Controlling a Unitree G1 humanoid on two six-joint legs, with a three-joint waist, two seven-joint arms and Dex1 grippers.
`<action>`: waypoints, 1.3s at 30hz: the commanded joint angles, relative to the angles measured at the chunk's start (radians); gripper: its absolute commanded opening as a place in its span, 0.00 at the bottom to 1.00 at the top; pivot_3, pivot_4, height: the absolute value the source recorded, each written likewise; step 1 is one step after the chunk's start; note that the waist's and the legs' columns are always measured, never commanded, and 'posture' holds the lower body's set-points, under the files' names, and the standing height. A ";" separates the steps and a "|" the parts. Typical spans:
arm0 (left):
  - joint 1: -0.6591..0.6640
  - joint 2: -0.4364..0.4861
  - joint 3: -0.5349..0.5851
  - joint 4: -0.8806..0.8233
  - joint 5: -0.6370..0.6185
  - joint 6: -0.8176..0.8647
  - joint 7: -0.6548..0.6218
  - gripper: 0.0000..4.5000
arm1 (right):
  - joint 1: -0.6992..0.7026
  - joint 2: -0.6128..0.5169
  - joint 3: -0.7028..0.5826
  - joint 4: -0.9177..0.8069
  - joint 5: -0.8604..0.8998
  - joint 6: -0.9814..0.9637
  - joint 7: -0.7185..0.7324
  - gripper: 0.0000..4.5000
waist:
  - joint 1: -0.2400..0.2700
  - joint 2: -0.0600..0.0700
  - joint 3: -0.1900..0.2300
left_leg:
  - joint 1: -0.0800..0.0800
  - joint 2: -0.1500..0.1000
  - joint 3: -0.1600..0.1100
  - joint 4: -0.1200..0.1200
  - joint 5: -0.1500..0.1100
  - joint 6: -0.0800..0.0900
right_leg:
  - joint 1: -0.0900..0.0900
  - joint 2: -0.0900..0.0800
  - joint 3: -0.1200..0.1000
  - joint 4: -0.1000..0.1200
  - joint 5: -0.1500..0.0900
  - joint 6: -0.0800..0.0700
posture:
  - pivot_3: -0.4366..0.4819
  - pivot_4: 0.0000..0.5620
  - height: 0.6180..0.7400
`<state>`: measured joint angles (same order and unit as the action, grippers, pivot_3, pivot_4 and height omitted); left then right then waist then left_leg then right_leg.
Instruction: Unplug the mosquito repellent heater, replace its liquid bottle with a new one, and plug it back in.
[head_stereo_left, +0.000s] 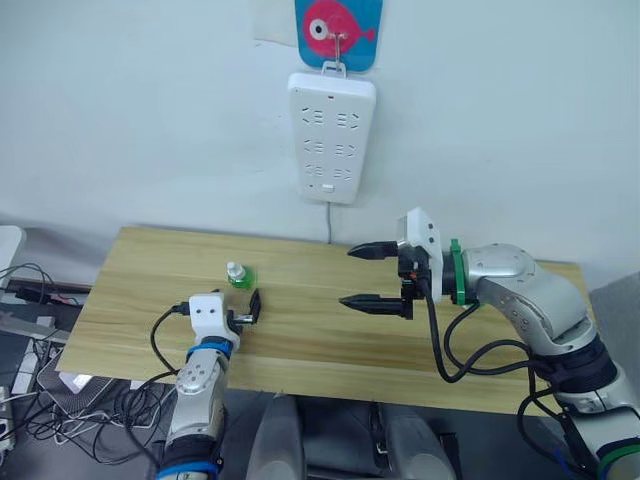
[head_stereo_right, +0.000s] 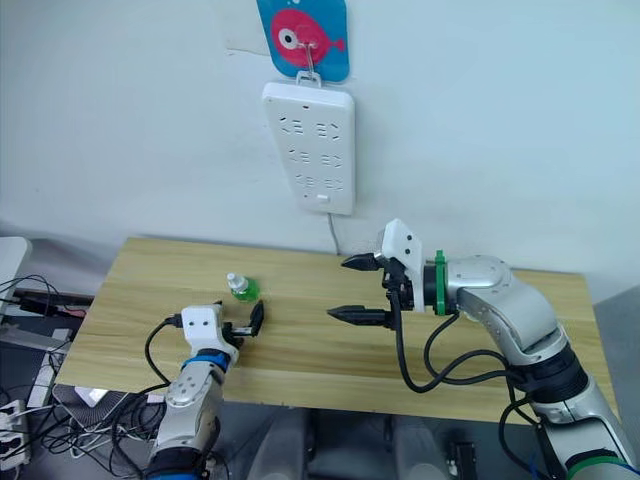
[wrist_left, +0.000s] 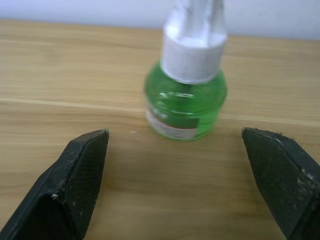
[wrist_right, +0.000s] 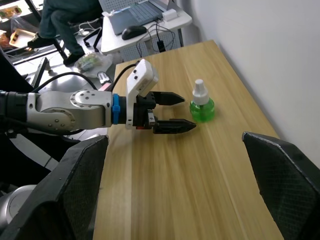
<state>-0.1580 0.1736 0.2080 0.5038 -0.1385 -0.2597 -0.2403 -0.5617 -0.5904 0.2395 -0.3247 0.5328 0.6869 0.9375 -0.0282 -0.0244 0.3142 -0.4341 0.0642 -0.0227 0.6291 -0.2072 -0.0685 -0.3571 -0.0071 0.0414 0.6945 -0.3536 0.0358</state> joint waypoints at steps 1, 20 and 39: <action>-0.027 0.021 0.008 0.105 0.005 -0.070 -0.014 1.00 | -0.009 -0.003 -0.032 -0.051 0.026 0.019 0.004 1.00 | -0.003 0.000 0.000 | 0.000 0.000 0.000 0.000 0.000 0.000 | 0.000 0.000 0.000 0.000 0.000 0.000 | 0.42 0.63 1.00; -0.116 0.061 -0.042 0.199 0.034 -0.192 -0.043 0.49 | -0.008 0.025 -0.054 -0.064 0.018 0.055 -0.033 1.00 | -0.005 0.000 0.000 | 0.000 0.000 0.000 0.000 0.000 0.000 | 0.000 0.000 0.000 0.001 0.000 0.000 | 0.43 0.61 1.00; -0.012 0.305 -0.379 -0.837 -0.182 0.606 -0.497 0.49 | 0.154 0.198 0.017 -0.146 -0.116 -0.032 -0.266 1.00 | -0.004 0.002 0.002 | -0.001 0.000 -0.001 -0.003 0.003 -0.005 | -0.001 0.001 0.001 -0.003 0.000 0.000 | 0.41 0.51 1.00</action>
<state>-0.1684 0.4855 -0.1568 -0.3075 -0.3016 0.3443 -0.7196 -0.4148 -0.4002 0.2574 -0.4345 0.4179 0.6674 0.6872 -0.0323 -0.0225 0.3158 -0.4353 0.0643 -0.0232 0.6266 -0.2046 -0.0736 -0.3585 -0.0064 0.0422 0.6914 -0.3539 0.0362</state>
